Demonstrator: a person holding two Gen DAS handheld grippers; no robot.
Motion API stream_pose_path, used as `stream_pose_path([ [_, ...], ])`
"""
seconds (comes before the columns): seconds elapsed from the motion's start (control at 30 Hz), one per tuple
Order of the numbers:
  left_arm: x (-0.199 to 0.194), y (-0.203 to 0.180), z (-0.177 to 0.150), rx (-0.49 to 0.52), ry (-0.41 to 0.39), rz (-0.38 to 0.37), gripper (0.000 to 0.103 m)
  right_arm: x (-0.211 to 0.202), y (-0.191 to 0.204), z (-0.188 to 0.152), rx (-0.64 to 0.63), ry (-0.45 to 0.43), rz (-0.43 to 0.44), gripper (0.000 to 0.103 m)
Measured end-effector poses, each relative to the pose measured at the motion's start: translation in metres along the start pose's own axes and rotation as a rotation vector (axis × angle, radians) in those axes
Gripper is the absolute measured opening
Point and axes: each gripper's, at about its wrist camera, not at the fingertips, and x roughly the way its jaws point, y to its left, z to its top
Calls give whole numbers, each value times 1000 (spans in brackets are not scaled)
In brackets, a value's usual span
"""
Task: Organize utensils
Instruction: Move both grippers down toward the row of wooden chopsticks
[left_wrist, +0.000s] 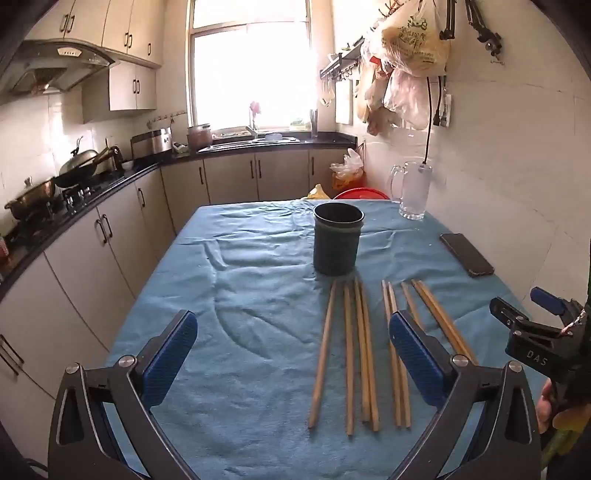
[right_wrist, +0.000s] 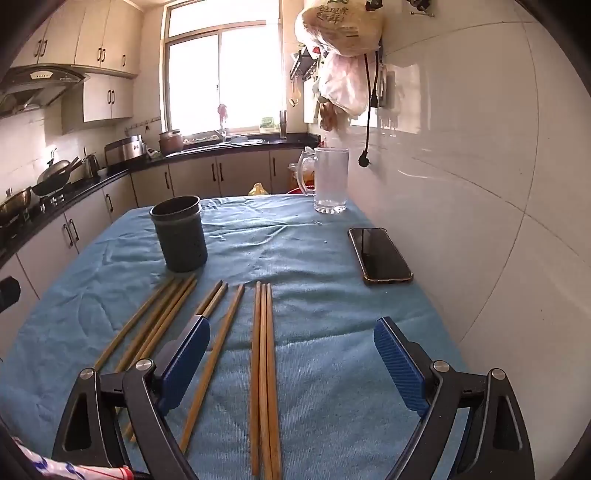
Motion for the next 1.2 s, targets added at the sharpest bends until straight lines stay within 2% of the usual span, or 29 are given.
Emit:
stream_pose_path([
  [0.2, 6, 7, -1, 6, 16, 65, 103, 3, -3, -4, -10, 37, -6, 93],
  [0.37, 14, 22, 3, 4, 35, 60, 103, 18, -9, -14, 0, 89, -12, 93],
  [0.5, 27, 17, 5, 52, 37, 34, 102, 28, -15, -17, 15, 112, -6, 93],
  [0.6, 45, 11, 4, 89, 79, -8, 88, 30, -14, -18, -11, 132, -17, 93],
  [0.67, 59, 5, 5, 113, 123, -31, 70, 35, -13, -16, -25, 160, -9, 93],
  [0.73, 76, -2, 5, 138, 164, -63, 68, 41, -13, -14, -41, 185, 7, 89],
  [0.93, 126, -12, 6, 122, 295, -153, 67, 79, -16, -6, -58, 276, 94, 56],
  [1.0, 141, -16, 4, 116, 331, -173, 66, 91, -17, -6, -23, 308, 135, 54],
  [1.17, 173, -22, 0, 110, 419, -173, 36, 111, -15, -9, -35, 370, 170, 48],
  [1.2, 177, -22, -1, 107, 436, -176, 33, 113, -13, -10, -42, 376, 172, 47],
])
